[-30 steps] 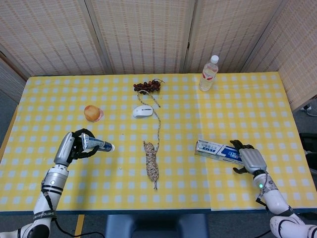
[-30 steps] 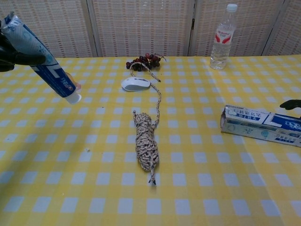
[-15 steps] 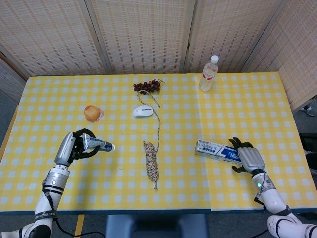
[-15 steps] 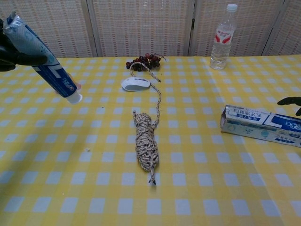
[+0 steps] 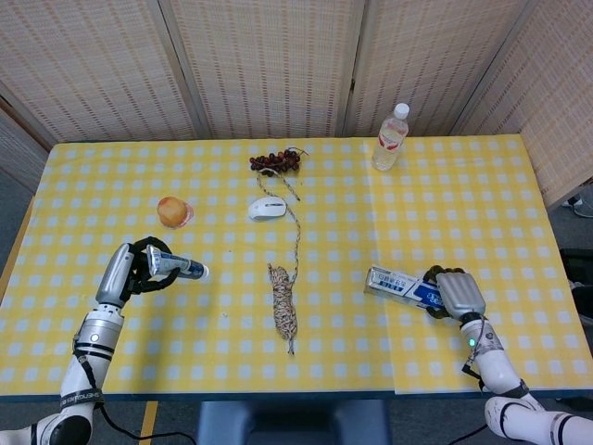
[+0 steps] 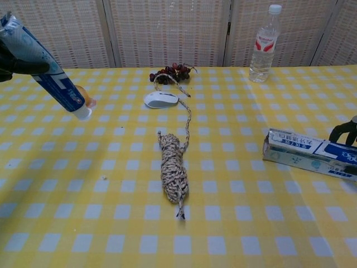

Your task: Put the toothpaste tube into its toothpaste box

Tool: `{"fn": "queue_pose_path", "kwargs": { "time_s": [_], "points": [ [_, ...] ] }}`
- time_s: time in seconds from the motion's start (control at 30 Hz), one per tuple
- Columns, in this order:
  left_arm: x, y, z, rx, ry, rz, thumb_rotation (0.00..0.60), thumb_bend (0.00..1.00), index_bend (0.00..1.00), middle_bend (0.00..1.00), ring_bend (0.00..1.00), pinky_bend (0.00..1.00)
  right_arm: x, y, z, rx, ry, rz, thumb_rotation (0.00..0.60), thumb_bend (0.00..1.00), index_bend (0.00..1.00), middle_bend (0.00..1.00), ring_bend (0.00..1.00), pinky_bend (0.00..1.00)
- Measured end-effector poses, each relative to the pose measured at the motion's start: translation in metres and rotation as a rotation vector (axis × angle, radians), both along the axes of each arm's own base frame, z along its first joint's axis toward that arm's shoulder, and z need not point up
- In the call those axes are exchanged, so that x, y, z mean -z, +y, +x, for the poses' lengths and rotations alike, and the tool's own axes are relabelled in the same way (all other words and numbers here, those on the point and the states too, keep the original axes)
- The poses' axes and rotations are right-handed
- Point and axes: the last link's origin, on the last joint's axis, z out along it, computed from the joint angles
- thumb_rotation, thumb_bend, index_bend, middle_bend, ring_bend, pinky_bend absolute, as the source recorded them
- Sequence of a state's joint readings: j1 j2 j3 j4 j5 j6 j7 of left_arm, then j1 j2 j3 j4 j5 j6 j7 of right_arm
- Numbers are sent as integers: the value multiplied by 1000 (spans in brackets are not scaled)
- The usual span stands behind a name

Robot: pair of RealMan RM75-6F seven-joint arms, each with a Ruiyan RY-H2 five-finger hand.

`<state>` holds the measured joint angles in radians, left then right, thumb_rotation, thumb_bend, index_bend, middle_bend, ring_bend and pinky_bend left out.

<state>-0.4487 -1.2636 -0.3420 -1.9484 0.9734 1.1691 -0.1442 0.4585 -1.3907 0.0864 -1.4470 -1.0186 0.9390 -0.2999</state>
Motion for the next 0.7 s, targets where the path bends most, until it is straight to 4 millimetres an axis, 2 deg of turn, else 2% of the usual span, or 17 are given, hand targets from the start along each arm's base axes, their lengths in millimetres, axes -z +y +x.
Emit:
{"fn": "queue_pose_path", "kwargs": {
  "time_s": [0.2, 0.33, 0.7],
  "points": [
    [-2, 0, 1, -1, -4, 8, 600, 473, 905, 1000, 1000, 1000, -2, -1, 1, -12, -22, -51, 600, 294, 469, 350, 386, 382],
    [-4, 0, 4, 2, -8, 18, 600, 473, 905, 1000, 1000, 1000, -4, -1, 2, -31, -91, -89, 600, 293, 470, 358, 404, 415],
    [-8, -1, 17, -6, -45, 24, 600, 474, 905, 1000, 1000, 1000, -7, -2, -2, -153, -460, -265, 600, 293, 487, 390, 439, 474]
  ]
}}
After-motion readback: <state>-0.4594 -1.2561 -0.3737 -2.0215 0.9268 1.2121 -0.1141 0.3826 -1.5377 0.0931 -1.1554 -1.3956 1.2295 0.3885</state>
